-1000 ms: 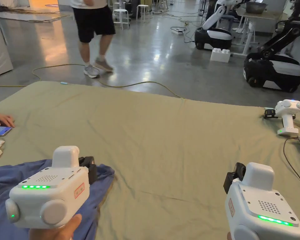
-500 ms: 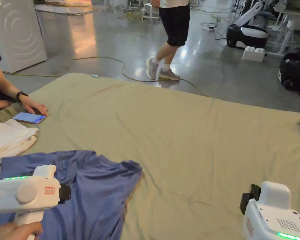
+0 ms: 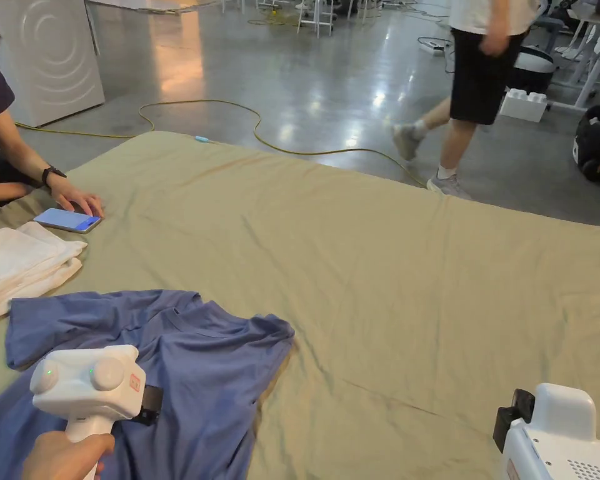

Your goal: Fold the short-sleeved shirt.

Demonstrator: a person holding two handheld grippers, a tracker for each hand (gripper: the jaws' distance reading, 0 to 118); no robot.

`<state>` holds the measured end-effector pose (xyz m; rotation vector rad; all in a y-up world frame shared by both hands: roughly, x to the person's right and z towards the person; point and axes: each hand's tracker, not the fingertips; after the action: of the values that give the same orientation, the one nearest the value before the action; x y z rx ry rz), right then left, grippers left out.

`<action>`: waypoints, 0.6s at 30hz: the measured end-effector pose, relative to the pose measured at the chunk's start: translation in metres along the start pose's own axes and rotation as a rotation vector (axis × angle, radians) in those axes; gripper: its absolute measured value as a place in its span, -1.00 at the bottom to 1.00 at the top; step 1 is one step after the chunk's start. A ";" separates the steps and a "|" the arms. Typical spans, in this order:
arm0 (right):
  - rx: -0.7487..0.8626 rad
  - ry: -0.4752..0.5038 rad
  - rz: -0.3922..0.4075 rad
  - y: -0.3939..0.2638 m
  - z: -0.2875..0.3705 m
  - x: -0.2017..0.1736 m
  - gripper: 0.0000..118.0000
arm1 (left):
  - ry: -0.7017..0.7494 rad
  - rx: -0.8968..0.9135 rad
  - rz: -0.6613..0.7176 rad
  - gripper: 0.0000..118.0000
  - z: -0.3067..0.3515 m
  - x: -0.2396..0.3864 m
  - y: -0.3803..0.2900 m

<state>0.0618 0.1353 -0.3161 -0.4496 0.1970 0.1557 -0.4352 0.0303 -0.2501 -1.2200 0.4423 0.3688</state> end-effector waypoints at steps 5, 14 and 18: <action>-0.005 0.004 0.016 -0.003 0.000 0.000 -1.00 | 0.076 0.087 -0.028 0.01 0.022 0.005 -0.002; -0.028 0.018 0.012 -0.012 -0.002 -0.003 -1.00 | 0.024 -0.026 0.094 0.20 -0.018 -0.014 -0.007; -0.036 0.019 0.014 -0.014 -0.002 -0.005 -1.00 | 0.046 -0.012 0.083 0.16 -0.010 -0.008 -0.005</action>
<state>0.0593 0.1214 -0.3112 -0.4862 0.2158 0.1689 -0.4408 0.0186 -0.2443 -1.2257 0.5319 0.4157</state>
